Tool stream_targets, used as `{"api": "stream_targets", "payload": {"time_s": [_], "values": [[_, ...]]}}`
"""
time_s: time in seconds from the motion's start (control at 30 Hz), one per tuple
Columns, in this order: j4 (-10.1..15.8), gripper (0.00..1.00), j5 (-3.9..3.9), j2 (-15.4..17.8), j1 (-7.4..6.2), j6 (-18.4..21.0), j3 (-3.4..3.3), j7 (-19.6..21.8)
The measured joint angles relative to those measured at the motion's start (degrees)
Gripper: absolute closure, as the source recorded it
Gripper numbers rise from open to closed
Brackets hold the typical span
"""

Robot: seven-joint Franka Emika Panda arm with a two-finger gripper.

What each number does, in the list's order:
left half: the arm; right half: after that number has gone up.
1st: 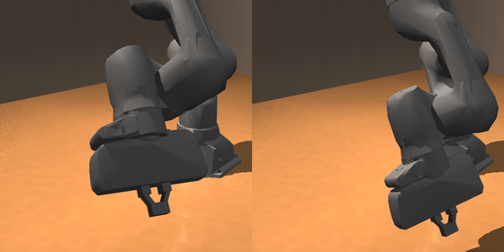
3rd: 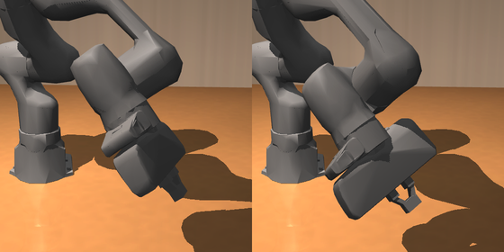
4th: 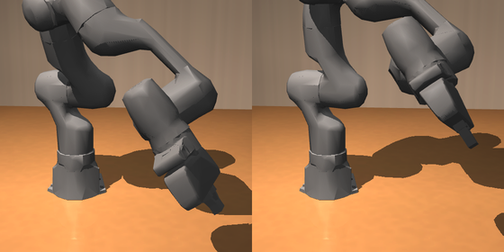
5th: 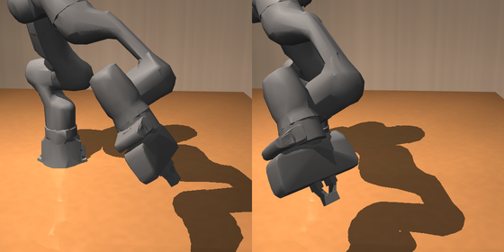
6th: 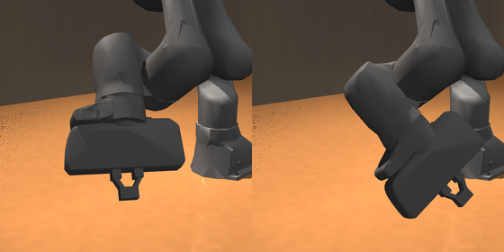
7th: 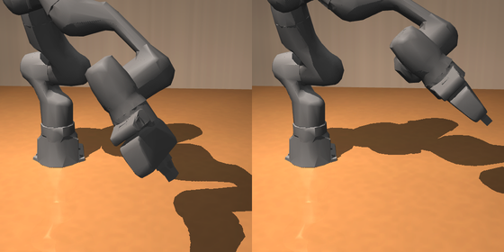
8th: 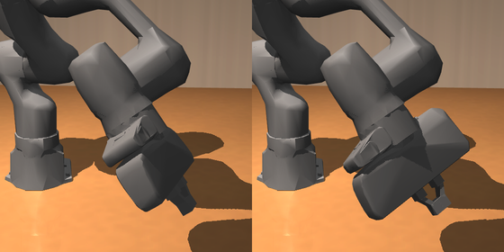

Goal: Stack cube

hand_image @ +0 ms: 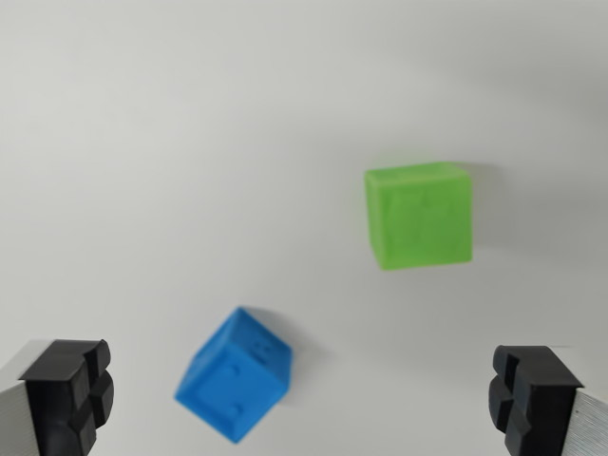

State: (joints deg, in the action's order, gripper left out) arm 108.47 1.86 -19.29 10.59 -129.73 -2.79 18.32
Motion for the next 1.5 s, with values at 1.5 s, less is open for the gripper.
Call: {"api": "stream_targets", "payload": {"time_s": [1.5], "values": [[-6.37,0.0,0.07,-19.61,5.95,-10.86,0.25,-13.1]]}}
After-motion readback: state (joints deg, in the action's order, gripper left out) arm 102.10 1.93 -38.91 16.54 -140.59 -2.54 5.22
